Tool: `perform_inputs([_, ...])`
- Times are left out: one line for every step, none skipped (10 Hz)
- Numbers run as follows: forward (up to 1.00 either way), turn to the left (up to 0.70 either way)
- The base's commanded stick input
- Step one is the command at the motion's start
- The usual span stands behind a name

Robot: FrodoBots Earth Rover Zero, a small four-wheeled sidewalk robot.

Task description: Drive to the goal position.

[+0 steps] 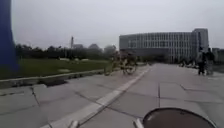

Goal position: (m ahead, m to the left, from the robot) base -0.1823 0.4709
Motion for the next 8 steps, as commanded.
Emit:
perform_inputs([0.41, 0.02])
perform_inputs([0.55, 0.02])
perform_inputs([0.69, 0.03])
perform_inputs([0.83, 0.03])
perform_inputs([0.97, 0.04])
perform_inputs([1.00, -0.36])
perform_inputs([1.00, -0.36])
perform_inputs([1.00, -0.36])
